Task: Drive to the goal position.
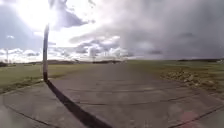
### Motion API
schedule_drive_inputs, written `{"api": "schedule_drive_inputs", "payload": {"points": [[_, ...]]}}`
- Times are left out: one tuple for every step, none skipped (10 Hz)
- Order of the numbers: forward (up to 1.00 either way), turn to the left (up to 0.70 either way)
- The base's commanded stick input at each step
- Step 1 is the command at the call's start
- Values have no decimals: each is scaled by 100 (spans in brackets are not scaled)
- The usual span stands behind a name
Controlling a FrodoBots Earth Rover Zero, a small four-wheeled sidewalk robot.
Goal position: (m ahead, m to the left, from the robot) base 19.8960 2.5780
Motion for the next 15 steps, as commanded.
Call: {"api": "schedule_drive_inputs", "payload": {"points": [[100, 0], [100, 0], [100, 0], [100, 0], [100, 0], [100, 0], [100, 0], [100, 0], [100, 0], [100, 0], [100, 0], [100, 0], [100, 0], [100, 0], [100, 0]]}}
